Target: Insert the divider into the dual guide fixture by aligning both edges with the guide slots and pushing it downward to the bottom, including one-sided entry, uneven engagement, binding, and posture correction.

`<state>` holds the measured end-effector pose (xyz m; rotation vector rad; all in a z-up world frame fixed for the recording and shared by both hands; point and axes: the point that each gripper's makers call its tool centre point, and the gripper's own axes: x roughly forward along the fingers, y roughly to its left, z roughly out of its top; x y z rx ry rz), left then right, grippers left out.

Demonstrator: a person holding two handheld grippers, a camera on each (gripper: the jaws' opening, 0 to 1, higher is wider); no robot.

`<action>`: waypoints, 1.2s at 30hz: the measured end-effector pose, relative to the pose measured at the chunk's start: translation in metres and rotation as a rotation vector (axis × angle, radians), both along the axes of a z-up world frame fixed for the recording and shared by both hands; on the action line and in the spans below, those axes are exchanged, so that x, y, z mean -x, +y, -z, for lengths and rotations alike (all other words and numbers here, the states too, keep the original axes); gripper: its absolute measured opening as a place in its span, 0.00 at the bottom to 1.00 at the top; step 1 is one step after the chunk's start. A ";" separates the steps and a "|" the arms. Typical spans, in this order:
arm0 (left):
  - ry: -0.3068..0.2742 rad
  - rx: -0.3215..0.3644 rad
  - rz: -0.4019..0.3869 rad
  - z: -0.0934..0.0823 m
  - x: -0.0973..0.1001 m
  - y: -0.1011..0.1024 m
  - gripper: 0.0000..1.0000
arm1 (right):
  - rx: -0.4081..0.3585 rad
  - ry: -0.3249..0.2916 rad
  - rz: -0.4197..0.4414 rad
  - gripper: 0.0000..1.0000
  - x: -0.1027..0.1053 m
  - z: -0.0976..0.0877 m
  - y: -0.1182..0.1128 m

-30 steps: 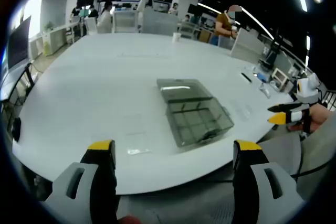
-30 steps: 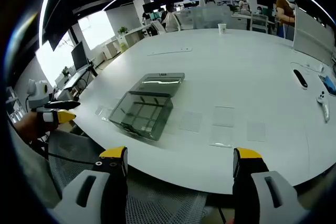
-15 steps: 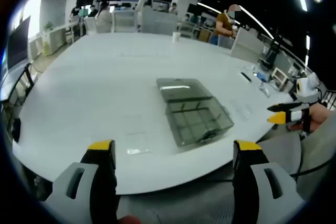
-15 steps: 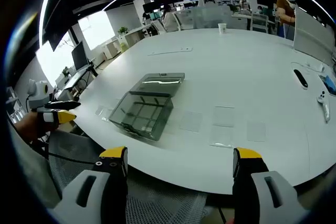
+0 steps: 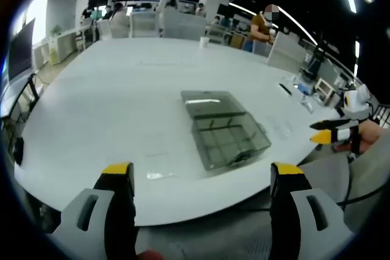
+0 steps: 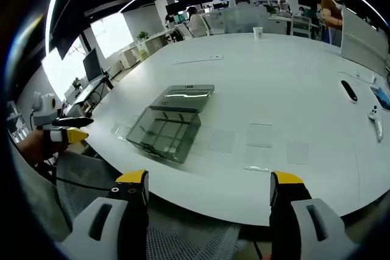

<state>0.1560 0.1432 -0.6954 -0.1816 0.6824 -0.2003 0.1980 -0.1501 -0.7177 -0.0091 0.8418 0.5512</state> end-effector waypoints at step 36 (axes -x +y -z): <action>-0.016 0.008 0.013 -0.005 -0.006 -0.005 0.89 | -0.004 0.012 -0.019 0.78 -0.005 0.004 -0.001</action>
